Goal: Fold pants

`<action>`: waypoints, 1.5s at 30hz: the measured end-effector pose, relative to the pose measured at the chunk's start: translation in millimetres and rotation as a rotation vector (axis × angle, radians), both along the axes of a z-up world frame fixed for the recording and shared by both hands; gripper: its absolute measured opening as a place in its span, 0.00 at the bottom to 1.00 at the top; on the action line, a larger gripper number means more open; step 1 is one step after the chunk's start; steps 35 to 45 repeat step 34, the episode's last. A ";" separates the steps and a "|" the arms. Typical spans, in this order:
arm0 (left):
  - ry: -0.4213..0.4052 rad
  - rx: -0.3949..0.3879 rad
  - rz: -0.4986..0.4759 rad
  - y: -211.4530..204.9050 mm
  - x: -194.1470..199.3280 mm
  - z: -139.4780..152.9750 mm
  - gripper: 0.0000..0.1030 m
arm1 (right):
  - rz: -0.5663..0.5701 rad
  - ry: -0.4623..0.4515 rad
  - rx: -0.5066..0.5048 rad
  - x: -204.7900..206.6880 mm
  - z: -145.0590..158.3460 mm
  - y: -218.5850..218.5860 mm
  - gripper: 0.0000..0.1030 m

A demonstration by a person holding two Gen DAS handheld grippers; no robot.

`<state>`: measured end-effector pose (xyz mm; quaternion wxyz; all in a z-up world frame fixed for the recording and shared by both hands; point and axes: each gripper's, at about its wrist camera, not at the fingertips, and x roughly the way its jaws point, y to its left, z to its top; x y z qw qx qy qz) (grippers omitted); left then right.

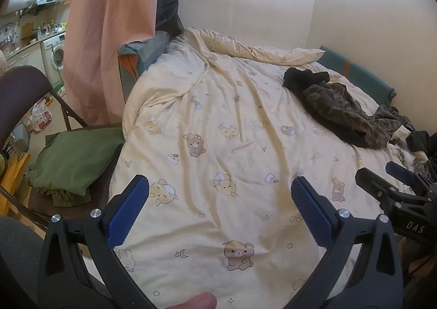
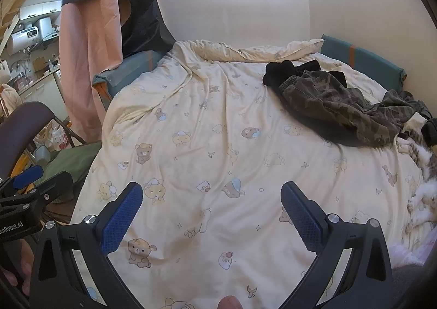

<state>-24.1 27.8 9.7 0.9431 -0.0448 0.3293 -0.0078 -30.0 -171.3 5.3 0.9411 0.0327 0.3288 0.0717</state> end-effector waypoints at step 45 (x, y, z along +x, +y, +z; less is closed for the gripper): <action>-0.016 0.001 -0.009 1.7 -2.2 1.7 1.00 | 0.004 0.001 -0.003 -1.2 -0.8 1.6 1.00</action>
